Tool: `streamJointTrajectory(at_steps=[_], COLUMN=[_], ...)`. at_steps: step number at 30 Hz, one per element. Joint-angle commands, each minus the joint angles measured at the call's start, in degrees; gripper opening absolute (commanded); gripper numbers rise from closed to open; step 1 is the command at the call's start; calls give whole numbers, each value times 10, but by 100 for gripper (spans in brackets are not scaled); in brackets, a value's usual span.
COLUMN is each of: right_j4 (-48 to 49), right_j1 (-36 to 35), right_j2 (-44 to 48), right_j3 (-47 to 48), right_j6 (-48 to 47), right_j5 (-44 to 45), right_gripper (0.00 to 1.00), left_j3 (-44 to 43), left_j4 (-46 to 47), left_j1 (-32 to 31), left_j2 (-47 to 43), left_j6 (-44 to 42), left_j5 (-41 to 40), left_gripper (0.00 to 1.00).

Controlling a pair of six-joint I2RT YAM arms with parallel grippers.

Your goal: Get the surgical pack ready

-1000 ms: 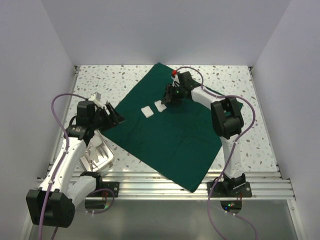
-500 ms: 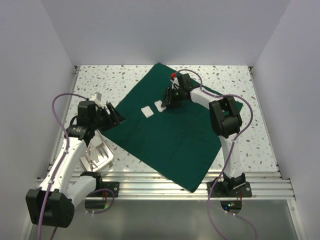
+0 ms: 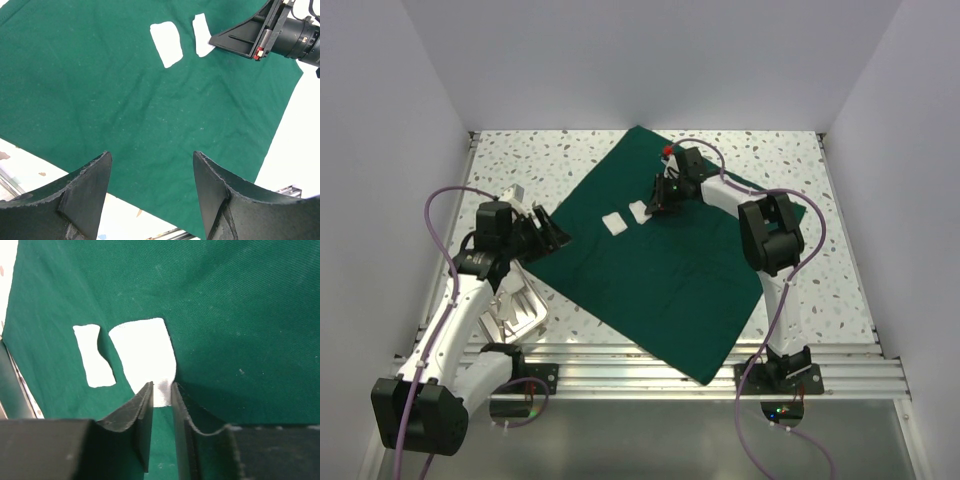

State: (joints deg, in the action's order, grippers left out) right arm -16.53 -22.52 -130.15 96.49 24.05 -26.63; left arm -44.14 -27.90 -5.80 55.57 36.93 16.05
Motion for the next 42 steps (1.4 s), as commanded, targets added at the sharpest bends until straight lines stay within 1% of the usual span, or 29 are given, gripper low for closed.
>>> streamJointTrajectory(at_steps=[1,3,5,8,10,12,23,29,42], right_j4=[9,8,6,8,8,7,19,11,-17], right_j1=[2,5,3,5,4,5,-1,-8,-39], right_j2=[-9,-8,-8,-7,-6,-5,31,60,76], right_j3=[3,2,3,3,6,9,7,15,48], right_j6=[0,2,4,8,11,18,65,64,57], right_j5=[-15,-16,-13,-17,-24,-25,-36,-23,-14], right_gripper=[23,19,17,11,4,0,0,0,0], left_j3=[1,3,3,5,5,5,7,9,14], left_j4=[24,24,26,26,28,28,36,39,40], left_j1=[-5,-5,-6,-7,-8,-8,-12,-16,-20], left_j2=[0,0,1,2,3,5,9,11,7], left_j6=[6,5,5,5,6,8,11,13,16], left_j5=[-1,-1,0,-1,0,0,0,-1,-4], left_gripper=[70,70,70,70,70,70,70,70,70])
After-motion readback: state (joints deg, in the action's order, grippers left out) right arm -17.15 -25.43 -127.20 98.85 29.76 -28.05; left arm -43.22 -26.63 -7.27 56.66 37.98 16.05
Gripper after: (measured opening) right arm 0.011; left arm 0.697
